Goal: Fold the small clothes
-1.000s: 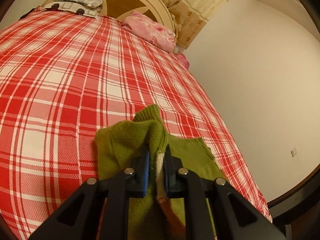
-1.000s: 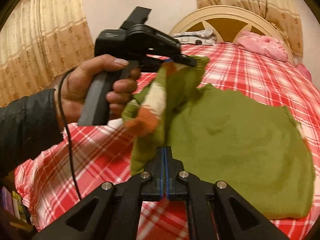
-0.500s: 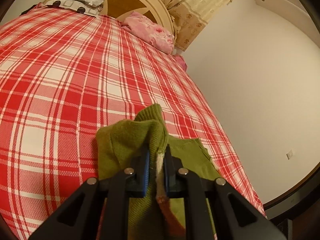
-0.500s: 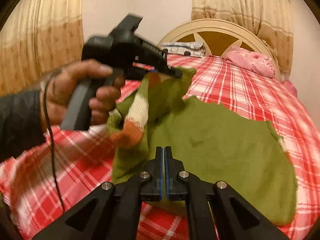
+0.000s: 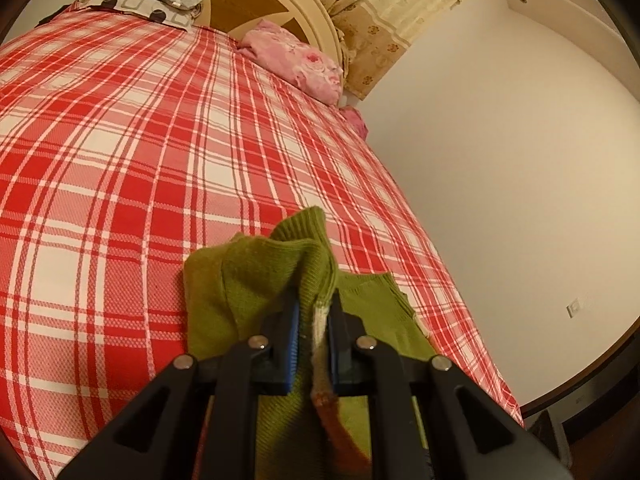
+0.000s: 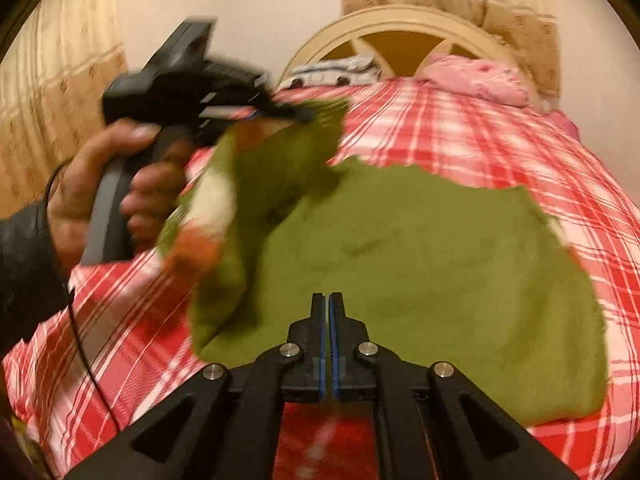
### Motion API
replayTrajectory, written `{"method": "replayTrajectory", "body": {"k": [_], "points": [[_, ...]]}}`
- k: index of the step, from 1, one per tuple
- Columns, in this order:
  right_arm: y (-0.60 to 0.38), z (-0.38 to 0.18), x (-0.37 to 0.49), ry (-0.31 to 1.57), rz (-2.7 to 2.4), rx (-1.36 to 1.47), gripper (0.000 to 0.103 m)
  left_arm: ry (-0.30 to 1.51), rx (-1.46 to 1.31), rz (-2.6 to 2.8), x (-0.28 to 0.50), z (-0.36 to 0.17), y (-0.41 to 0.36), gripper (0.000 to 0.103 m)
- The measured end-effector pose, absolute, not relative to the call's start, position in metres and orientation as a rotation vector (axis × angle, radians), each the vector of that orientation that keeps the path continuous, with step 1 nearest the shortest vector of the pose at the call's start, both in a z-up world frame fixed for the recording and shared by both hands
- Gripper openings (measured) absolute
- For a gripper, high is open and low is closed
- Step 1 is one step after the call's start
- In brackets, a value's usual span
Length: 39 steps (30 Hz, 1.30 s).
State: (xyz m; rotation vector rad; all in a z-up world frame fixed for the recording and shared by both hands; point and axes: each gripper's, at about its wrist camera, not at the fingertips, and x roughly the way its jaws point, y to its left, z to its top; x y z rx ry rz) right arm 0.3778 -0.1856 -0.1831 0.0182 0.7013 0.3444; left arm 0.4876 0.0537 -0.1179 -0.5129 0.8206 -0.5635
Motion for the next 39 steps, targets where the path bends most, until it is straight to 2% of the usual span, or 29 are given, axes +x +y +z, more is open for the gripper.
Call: {"method": "replayTrajectory", "body": {"k": [3,4,5,6,7,12,20,21,22,23,32,39], "points": [[-0.189,-0.176,0.374,0.647,0.403,-0.006,0.002,0.826,-0.526,-0.565,0.489,-0.119,0.055,0.012],[-0.187,-0.174,0.369,0.614,0.469,-0.021,0.010,0.828,-0.531,-0.566,0.490,-0.120,0.055,0.012],[-0.185,-0.172,0.366,0.588,0.504,-0.018,0.026,0.828,-0.531,-0.566,0.490,-0.121,0.054,0.012],[-0.183,-0.171,0.364,0.582,0.506,-0.015,0.085,0.827,-0.529,-0.566,0.490,-0.121,0.053,0.012],[-0.182,-0.171,0.365,0.575,0.532,0.005,0.101,0.827,-0.527,-0.566,0.489,-0.120,0.053,0.012],[-0.166,-0.179,0.370,0.640,0.584,0.022,0.101,0.826,-0.515,-0.571,0.489,-0.117,0.053,0.012],[-0.117,-0.182,0.370,0.671,0.543,-0.145,0.101,0.831,-0.496,-0.562,0.490,-0.117,0.054,0.012],[-0.113,-0.181,0.370,0.667,0.556,-0.141,0.089,0.831,-0.492,-0.561,0.489,-0.116,0.053,0.012],[-0.110,-0.181,0.373,0.683,0.564,-0.124,0.040,0.832,-0.485,-0.561,0.490,-0.115,0.051,0.012],[-0.108,-0.182,0.376,0.699,0.540,-0.119,0.008,0.832,-0.480,-0.560,0.489,-0.114,0.050,0.012],[-0.144,-0.159,0.364,0.623,0.564,-0.022,0.007,0.785,-0.481,-0.632,0.486,-0.082,0.017,0.012],[-0.231,-0.129,0.352,0.554,0.473,0.122,0.007,0.767,-0.352,-0.715,0.491,-0.049,-0.082,0.012]]}}
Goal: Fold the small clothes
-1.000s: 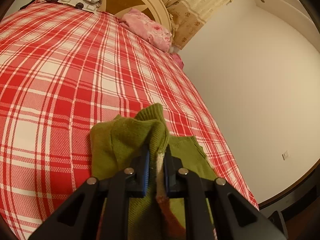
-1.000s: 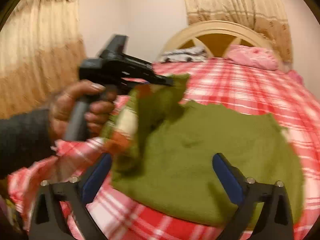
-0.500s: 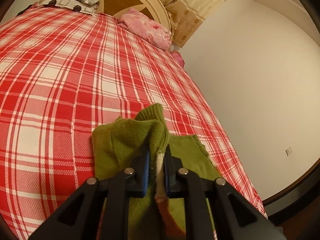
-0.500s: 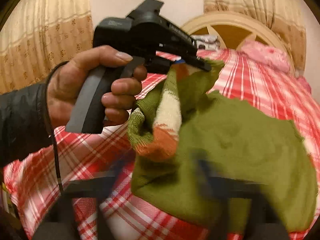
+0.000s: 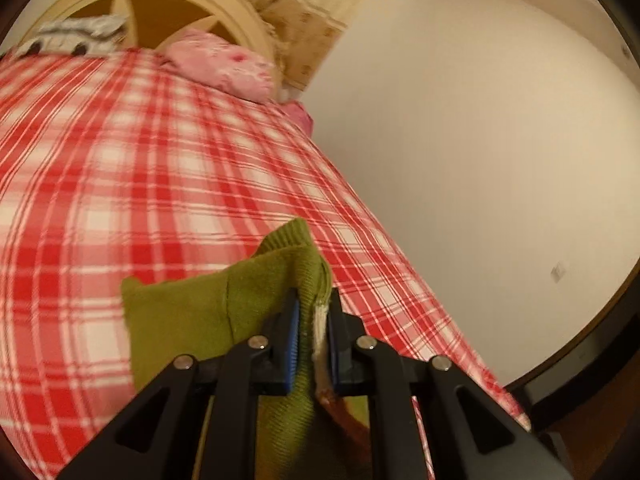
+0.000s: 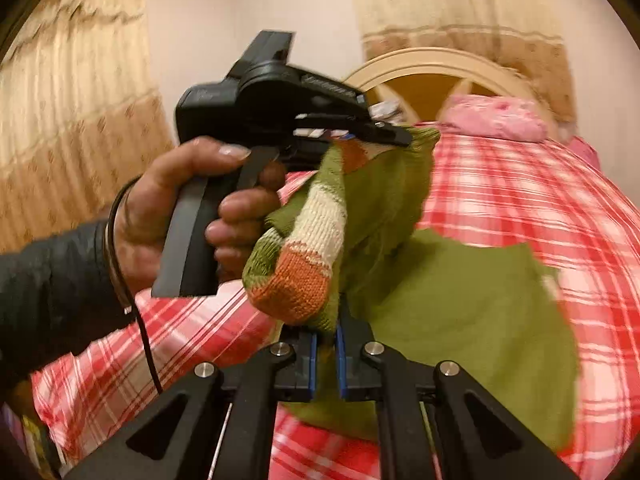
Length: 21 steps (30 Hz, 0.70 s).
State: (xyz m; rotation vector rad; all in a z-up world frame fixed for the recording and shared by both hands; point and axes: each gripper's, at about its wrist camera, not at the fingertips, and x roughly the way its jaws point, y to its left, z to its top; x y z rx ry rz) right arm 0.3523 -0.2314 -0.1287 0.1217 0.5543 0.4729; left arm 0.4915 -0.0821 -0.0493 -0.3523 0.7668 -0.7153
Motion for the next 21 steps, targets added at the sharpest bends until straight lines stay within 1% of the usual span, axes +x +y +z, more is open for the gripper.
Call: {"method": "replayTrajectory", "body": {"k": [3,7,10,13,16,18,19,20,21], "points": [[-0.272,-0.136,0.350,0.579,0.434,0.220,0.007,0.834,-0.316,-0.708,0.507,-0.068,-0.121,0.012],[-0.315,-0.167,0.353,0.669,0.396,0.361,0.007,0.913,-0.283,-0.689,0.518,-0.101,-0.157,0.012],[-0.340,-0.187,0.347,0.700,0.362,0.454,0.007,0.923,-0.233,-0.696,0.511,-0.114,-0.183,0.012],[-0.356,-0.197,0.345,0.715,0.347,0.526,0.007,0.921,-0.187,-0.698,0.502,-0.111,-0.203,0.014],[-0.367,-0.207,0.344,0.729,0.339,0.594,0.007,0.904,-0.183,-0.716,0.493,-0.094,-0.205,0.015],[-0.373,-0.210,0.342,0.727,0.339,0.627,0.009,0.863,-0.174,-0.740,0.485,-0.079,-0.201,0.022],[-0.374,-0.207,0.338,0.715,0.329,0.617,0.015,0.838,-0.164,-0.750,0.480,-0.072,-0.198,0.035],[-0.375,-0.202,0.335,0.705,0.302,0.589,0.023,0.806,-0.138,-0.737,0.472,-0.065,-0.192,0.060],[-0.374,-0.199,0.332,0.700,0.278,0.563,0.056,0.772,-0.115,-0.712,0.463,-0.059,-0.183,0.072]]}}
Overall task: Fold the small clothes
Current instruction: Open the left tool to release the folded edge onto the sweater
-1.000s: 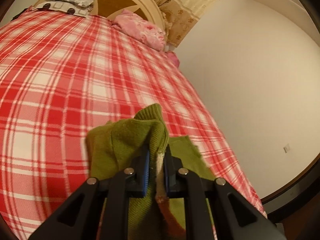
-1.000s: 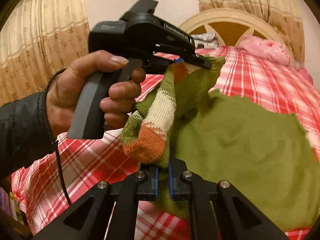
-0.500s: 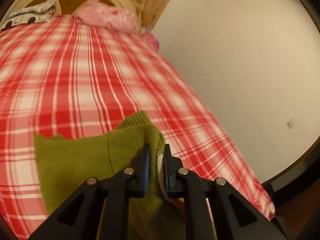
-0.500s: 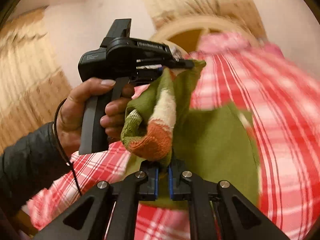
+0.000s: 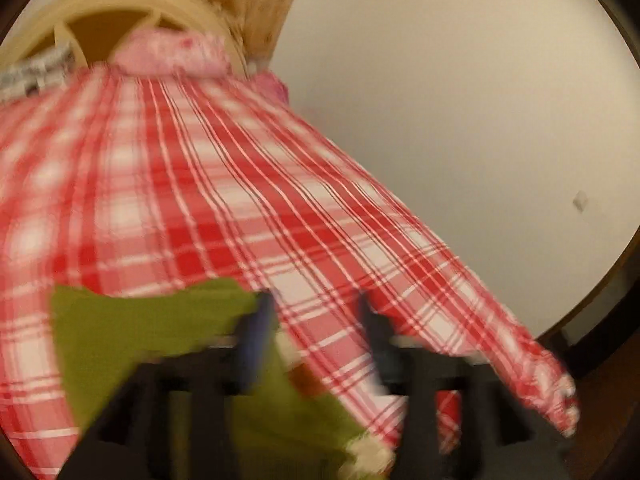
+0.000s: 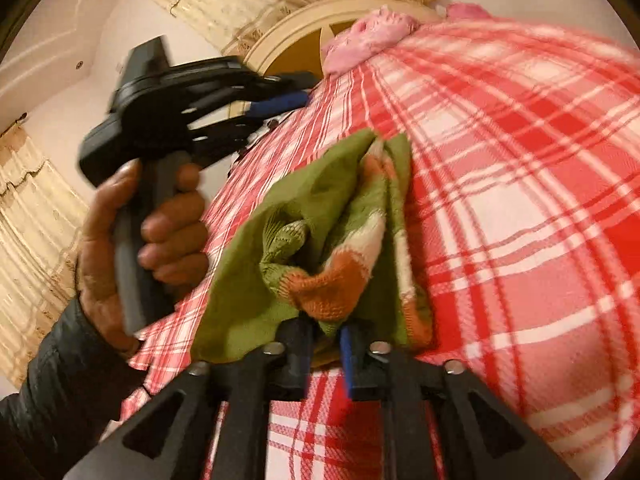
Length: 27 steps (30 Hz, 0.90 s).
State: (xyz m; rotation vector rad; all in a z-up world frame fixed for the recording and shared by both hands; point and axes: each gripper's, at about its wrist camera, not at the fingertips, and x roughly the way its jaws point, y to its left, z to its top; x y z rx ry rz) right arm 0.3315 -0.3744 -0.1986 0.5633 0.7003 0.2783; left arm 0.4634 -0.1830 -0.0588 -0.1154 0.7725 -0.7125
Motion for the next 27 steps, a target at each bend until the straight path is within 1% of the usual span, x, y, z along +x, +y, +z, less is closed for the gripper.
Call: {"method": "replayTrajectory", "body": {"k": [1,2,6,10,11,14,15,16,17,18,20,21,22,23,25,27], "points": [[-0.375,-0.193,0.328,0.688,0.260,0.534,0.097,0.743,-0.107,-0.695,0.458,-0.057,-0.177,0.082],[-0.376,-0.184,0.324,0.659,0.240,0.504,0.102,0.706,-0.104,-0.678,0.449,-0.054,-0.163,0.082],[-0.372,-0.158,0.332,0.623,0.205,0.371,0.102,0.675,-0.076,-0.587,0.426,-0.064,-0.123,0.082],[-0.350,-0.141,0.364,0.646,0.269,0.290,0.102,0.679,-0.027,-0.468,0.404,-0.093,-0.091,0.082],[-0.347,-0.140,0.372,0.660,0.284,0.286,0.102,0.699,-0.028,-0.463,0.403,-0.100,-0.089,0.082],[-0.353,-0.151,0.414,0.755,0.331,0.389,0.100,0.766,-0.037,-0.447,0.395,-0.130,-0.083,0.082],[-0.356,-0.155,0.423,0.777,0.333,0.412,0.088,0.774,-0.034,-0.447,0.392,-0.138,-0.083,0.082],[-0.359,-0.161,0.436,0.805,0.345,0.445,0.067,0.782,-0.031,-0.444,0.390,-0.146,-0.084,0.082],[-0.361,-0.167,0.448,0.835,0.346,0.466,0.059,0.788,-0.031,-0.442,0.387,-0.151,-0.085,0.082],[-0.360,-0.176,0.460,0.883,0.346,0.466,0.057,0.791,-0.039,-0.447,0.386,-0.156,-0.085,0.082],[-0.354,-0.190,0.473,0.934,0.378,0.463,0.056,0.792,-0.055,-0.457,0.383,-0.162,-0.083,0.082],[-0.351,-0.191,0.474,0.942,0.372,0.441,0.048,0.789,-0.059,-0.456,0.382,-0.162,-0.082,0.082],[-0.350,-0.188,0.472,0.927,0.352,0.406,0.016,0.789,-0.068,-0.461,0.382,-0.161,-0.081,0.083],[-0.351,-0.181,0.469,0.890,0.341,0.378,0.014,0.794,-0.070,-0.464,0.383,-0.163,-0.081,0.087],[-0.351,-0.168,0.463,0.845,0.324,0.327,0.013,0.808,-0.069,-0.470,0.383,-0.168,-0.083,0.092],[-0.351,-0.163,0.462,0.824,0.282,0.271,0.013,0.826,-0.087,-0.481,0.384,-0.172,-0.082,0.093]]}}
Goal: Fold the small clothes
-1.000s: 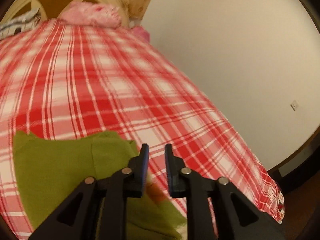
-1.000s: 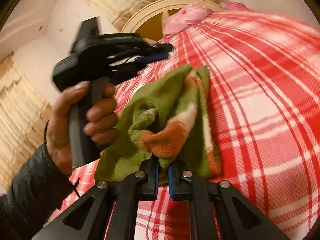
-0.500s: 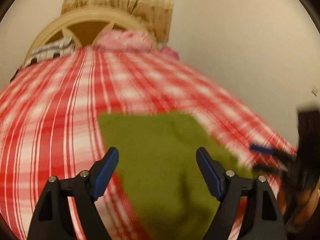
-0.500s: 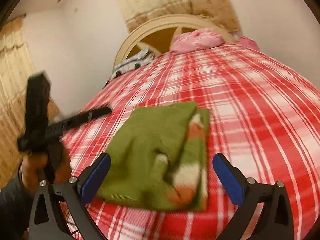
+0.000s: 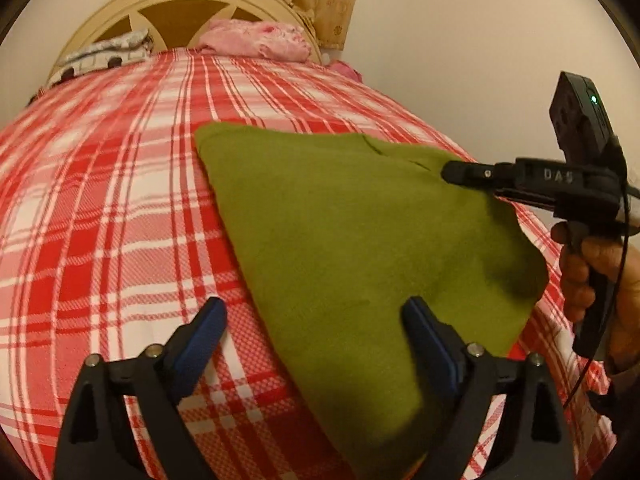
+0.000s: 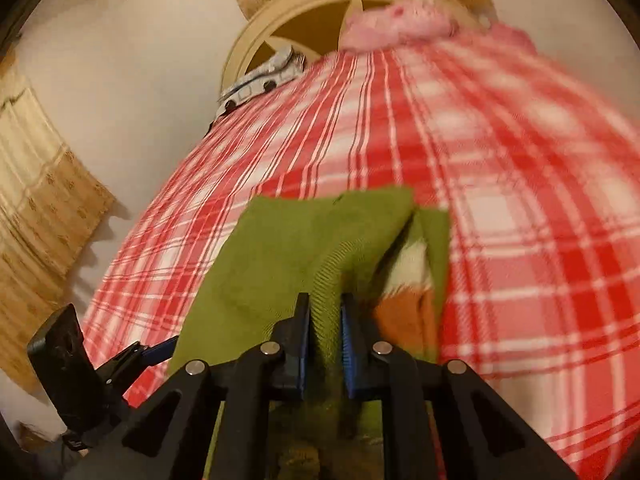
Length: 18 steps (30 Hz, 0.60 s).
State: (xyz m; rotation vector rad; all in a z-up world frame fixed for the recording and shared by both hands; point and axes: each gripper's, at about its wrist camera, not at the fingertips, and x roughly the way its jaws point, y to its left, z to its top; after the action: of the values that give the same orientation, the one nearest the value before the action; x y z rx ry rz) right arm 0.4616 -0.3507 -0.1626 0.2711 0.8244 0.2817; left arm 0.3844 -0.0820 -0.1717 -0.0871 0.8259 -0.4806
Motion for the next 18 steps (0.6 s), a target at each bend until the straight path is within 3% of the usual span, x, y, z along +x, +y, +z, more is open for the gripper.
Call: {"method": "replayTrajectory", "body": {"k": [4,7,12,14,15,16,18], "points": [[-0.358,-0.188,0.476,0.872,0.119,0.121,0.013,0.857,-0.101,-0.478,0.386,-0.177,-0.082,0.095],[-0.391,-0.217,0.478,0.921,0.086,0.260,0.007,0.847,-0.106,-0.482,0.382,-0.176,-0.080,0.095],[-0.392,-0.185,0.444,0.797,0.246,0.314,0.009,0.851,-0.135,-0.507,0.384,-0.178,-0.078,0.095],[-0.381,-0.169,0.437,0.781,0.295,0.305,0.027,0.843,-0.147,-0.507,0.384,-0.177,-0.076,0.095],[-0.377,-0.163,0.435,0.779,0.329,0.312,0.069,0.836,-0.153,-0.506,0.382,-0.176,-0.075,0.095],[-0.372,-0.160,0.435,0.785,0.361,0.322,0.102,0.827,-0.157,-0.503,0.381,-0.175,-0.073,0.095],[-0.359,-0.158,0.440,0.818,0.389,0.318,0.102,0.820,-0.157,-0.499,0.378,-0.174,-0.073,0.095]]}}
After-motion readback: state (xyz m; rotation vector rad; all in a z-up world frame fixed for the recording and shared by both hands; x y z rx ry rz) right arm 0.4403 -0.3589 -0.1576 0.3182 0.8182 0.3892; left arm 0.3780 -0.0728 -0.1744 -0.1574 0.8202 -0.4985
